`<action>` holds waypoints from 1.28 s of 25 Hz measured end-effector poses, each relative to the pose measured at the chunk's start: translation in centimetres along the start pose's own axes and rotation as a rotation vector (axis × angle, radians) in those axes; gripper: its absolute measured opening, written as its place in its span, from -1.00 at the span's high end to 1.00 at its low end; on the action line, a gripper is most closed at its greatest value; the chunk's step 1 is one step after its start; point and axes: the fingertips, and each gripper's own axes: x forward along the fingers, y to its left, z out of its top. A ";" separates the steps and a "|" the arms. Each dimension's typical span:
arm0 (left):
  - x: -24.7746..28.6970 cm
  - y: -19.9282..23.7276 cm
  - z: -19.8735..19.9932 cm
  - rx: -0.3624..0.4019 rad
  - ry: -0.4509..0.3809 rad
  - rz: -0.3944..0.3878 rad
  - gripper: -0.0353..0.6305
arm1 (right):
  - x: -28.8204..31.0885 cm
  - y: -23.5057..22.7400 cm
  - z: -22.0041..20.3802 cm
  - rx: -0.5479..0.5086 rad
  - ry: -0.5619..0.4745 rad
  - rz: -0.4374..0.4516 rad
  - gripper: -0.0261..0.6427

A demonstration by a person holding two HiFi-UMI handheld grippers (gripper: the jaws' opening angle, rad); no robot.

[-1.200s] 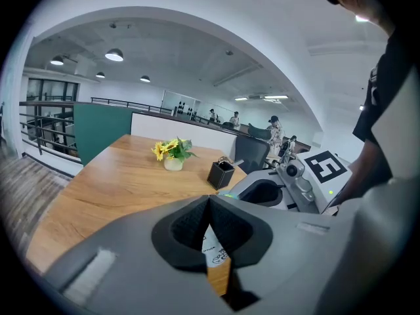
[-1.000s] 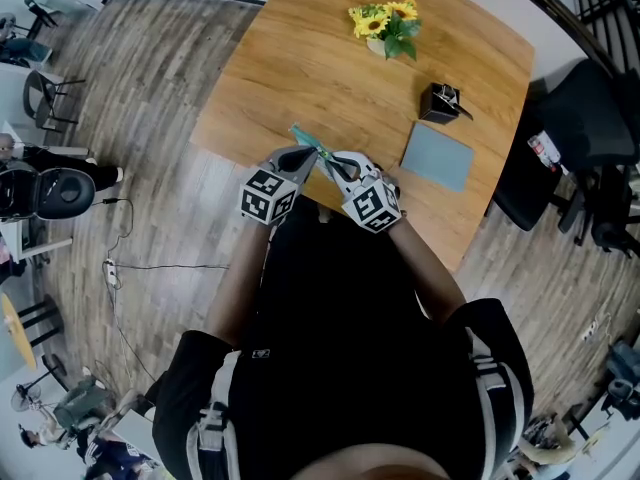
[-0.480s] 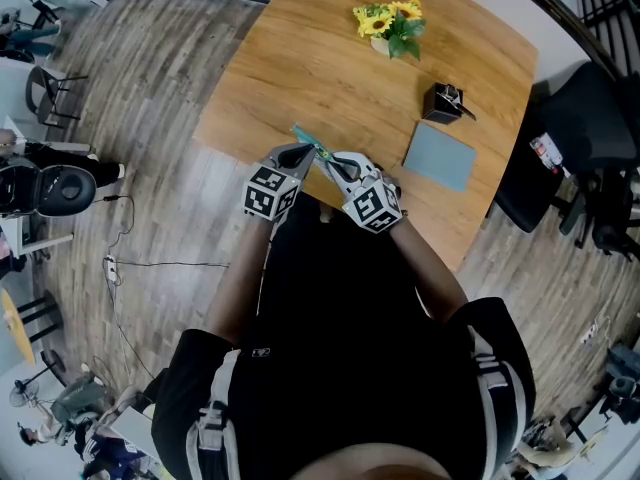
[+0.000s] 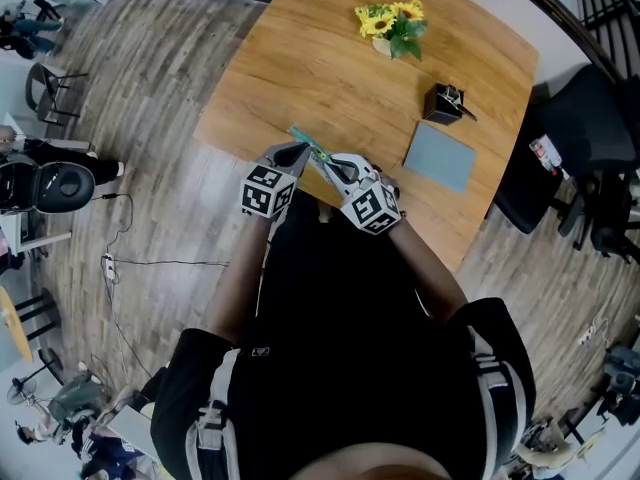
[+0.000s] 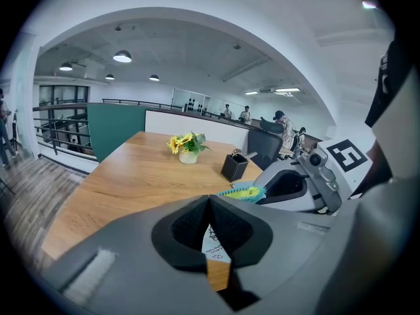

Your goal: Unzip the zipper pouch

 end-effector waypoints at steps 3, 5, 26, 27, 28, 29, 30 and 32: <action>0.1 0.4 -0.2 -0.007 0.000 0.012 0.89 | 0.0 0.0 -0.1 0.000 -0.001 0.002 0.89; 0.2 0.6 -0.3 -0.014 0.000 0.019 0.89 | 0.0 0.1 -0.2 0.001 -0.001 0.003 0.89; 0.6 2.3 -1.1 -0.024 0.024 0.069 0.89 | -0.6 0.2 -0.5 0.007 -0.013 0.008 0.89; 0.6 2.3 -1.1 -0.021 0.025 0.068 0.89 | -0.6 0.2 -0.5 0.010 -0.013 0.007 0.89; 0.5 2.2 -1.0 -0.018 0.028 0.068 0.88 | -0.7 0.2 -0.5 0.012 -0.014 0.006 0.89; 0.5 2.1 -1.1 -0.015 0.030 0.070 0.88 | -0.8 0.3 -0.5 0.014 -0.015 0.005 0.89; 0.5 2.1 -1.1 -0.013 0.032 0.073 0.89 | -0.9 0.4 -0.5 0.014 -0.017 0.006 0.89; 0.7 2.0 -1.2 -0.011 0.035 0.078 0.88 | -0.9 0.6 -0.6 0.013 -0.019 0.008 0.89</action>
